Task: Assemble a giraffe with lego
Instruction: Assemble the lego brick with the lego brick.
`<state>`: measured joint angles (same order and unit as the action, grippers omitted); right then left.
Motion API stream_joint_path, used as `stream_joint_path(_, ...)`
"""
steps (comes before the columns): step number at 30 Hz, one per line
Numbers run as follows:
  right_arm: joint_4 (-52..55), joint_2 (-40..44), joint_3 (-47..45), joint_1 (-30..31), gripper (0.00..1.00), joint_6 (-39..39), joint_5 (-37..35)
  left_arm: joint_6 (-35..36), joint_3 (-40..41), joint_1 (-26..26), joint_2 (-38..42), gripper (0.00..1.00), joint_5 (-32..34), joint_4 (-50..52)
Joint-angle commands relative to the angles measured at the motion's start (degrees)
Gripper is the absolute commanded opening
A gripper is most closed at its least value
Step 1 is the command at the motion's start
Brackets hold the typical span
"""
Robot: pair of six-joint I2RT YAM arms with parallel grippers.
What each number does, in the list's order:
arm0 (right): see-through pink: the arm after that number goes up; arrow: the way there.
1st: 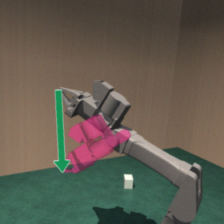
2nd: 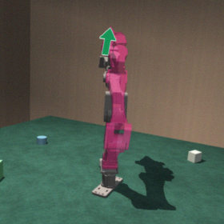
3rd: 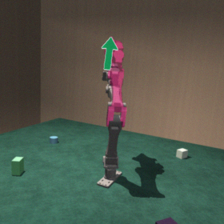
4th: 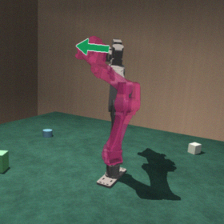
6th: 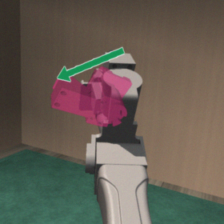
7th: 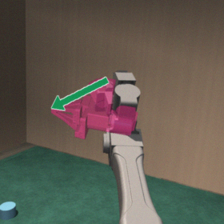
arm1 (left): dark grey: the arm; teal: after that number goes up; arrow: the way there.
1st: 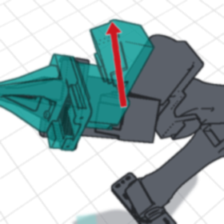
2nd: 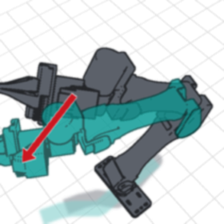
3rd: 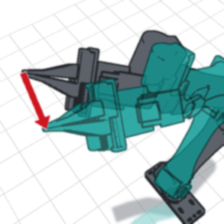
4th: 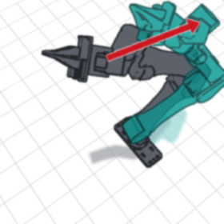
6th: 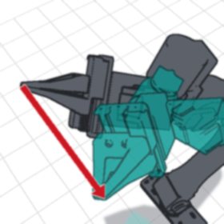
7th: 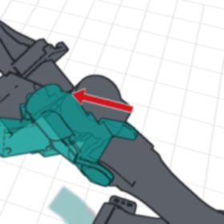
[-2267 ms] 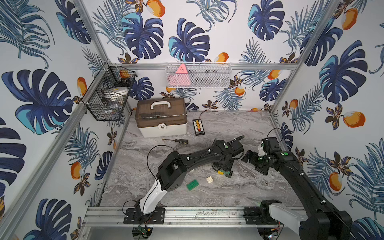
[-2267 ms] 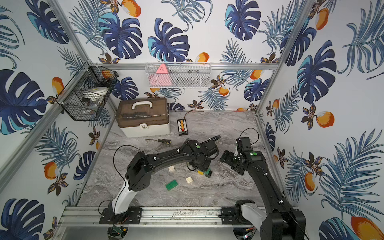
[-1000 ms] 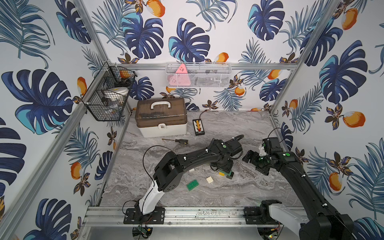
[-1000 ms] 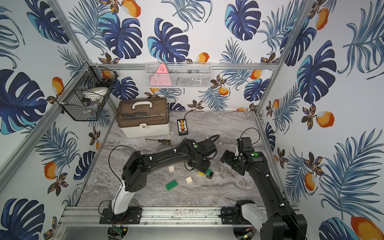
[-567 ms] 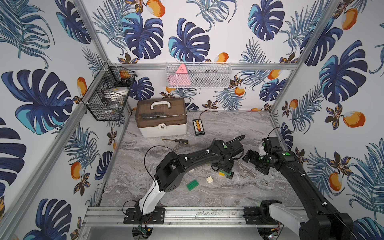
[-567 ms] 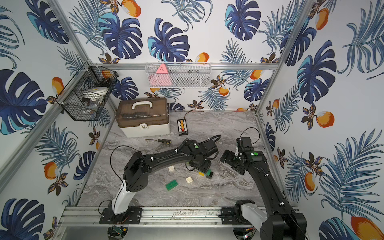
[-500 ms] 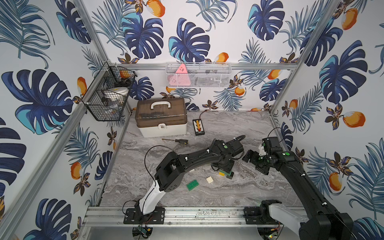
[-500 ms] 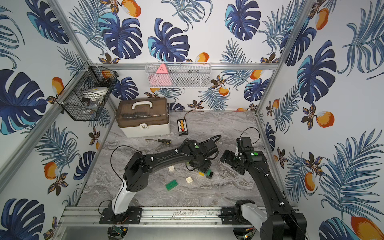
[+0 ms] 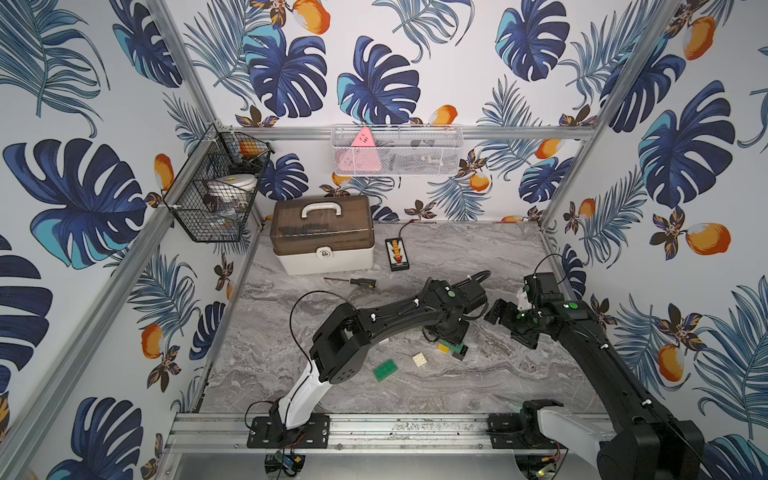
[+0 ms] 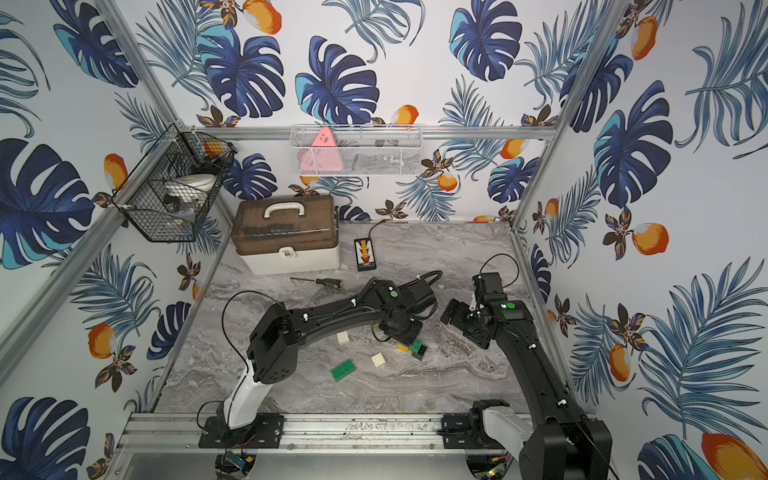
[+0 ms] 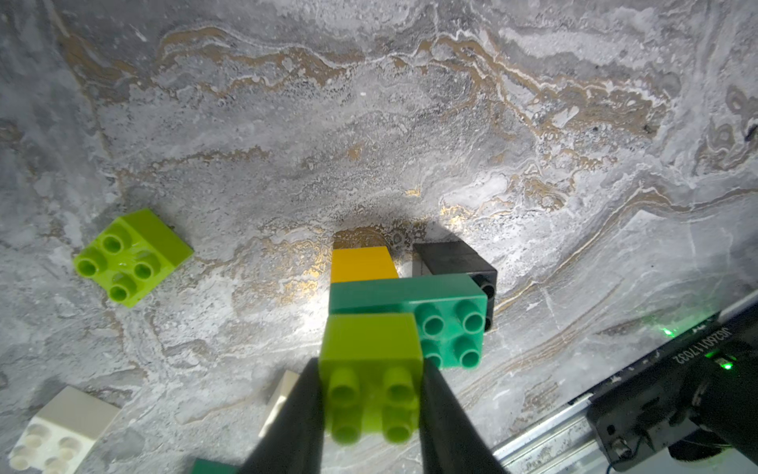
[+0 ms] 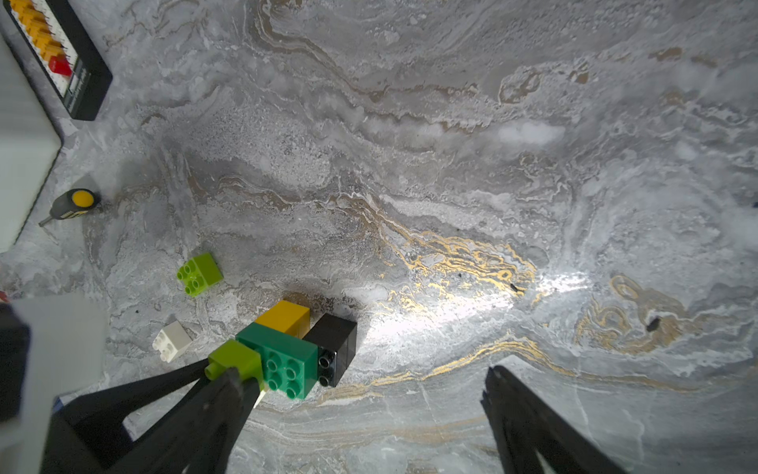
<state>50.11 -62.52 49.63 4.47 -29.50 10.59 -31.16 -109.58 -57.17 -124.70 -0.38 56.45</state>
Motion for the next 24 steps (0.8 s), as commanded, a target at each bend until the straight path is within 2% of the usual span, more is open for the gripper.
stream_joint_path(1,-1.3,-0.2,0.4,-0.1,0.95,0.3,-0.6,1.5,0.0,0.1,-0.4,0.34,-0.1,0.5)
stream_joint_path(9,-1.7,-0.4,0.1,-0.3,0.95,0.5,-0.7,3.4,-0.6,-0.2,-2.3,0.3,0.4,2.7)
stream_joint_path(17,-2.4,-0.8,-0.5,-0.4,0.95,0.3,-0.4,7.3,-2.6,-2.9,-5.3,0.27,6.3,8.6)
stream_joint_path(24,-2.8,-1.7,-0.1,-0.5,0.95,0.5,-0.2,5.8,2.0,-3.3,-3.6,0.27,4.8,6.1)
